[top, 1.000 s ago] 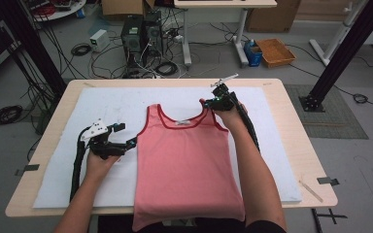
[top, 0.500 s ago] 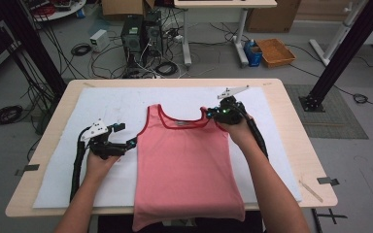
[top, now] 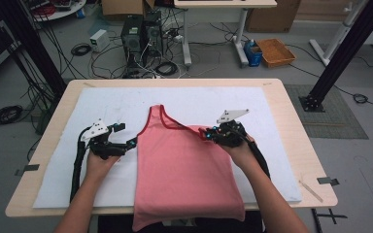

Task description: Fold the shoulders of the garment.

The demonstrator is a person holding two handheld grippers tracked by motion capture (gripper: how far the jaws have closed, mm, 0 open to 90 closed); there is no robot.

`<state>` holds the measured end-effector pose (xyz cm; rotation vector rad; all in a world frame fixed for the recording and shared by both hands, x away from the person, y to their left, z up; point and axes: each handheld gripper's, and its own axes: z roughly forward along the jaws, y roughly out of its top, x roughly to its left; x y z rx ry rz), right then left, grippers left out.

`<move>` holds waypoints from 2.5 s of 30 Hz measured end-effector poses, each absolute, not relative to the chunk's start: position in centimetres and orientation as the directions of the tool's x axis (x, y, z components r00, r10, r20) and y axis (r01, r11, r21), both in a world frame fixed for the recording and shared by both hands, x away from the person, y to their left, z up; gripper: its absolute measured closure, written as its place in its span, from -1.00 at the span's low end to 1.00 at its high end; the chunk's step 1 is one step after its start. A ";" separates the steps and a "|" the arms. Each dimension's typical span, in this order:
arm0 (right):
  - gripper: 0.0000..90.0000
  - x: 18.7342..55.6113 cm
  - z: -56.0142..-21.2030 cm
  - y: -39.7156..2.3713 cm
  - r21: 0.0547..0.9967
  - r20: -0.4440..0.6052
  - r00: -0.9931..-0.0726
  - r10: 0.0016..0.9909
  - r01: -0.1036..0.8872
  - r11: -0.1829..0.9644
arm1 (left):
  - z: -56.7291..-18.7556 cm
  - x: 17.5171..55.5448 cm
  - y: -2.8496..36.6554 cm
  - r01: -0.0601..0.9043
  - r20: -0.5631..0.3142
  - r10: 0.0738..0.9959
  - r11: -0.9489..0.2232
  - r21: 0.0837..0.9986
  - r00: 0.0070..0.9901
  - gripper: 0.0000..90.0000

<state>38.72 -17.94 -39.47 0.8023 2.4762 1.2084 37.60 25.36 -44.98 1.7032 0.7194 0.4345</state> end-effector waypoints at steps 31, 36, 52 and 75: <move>0.36 36.7 -43.0 -18.0 0.755 0.084 -0.837 0.541 0.408 0.514 | -45.0 37.5 25.1 0.221 -0.066 0.668 -0.151 0.964 0.742 -0.68; 0.37 35.1 -44.0 -18.1 0.722 0.044 -0.843 0.535 0.397 0.566 | -45.0 37.5 25.1 0.223 -0.068 0.669 -0.149 0.963 0.740 -0.68; 0.95 33.8 -44.1 -17.2 0.719 -0.028 -0.883 0.469 0.309 0.623 | -45.0 37.5 25.1 0.223 -0.067 0.669 -0.149 0.963 0.740 -0.68; -0.40 36.1 -42.4 -24.4 0.837 0.138 -0.702 0.698 0.459 0.296 | -45.0 37.5 25.2 0.228 -0.075 0.675 -0.141 0.964 0.734 -0.68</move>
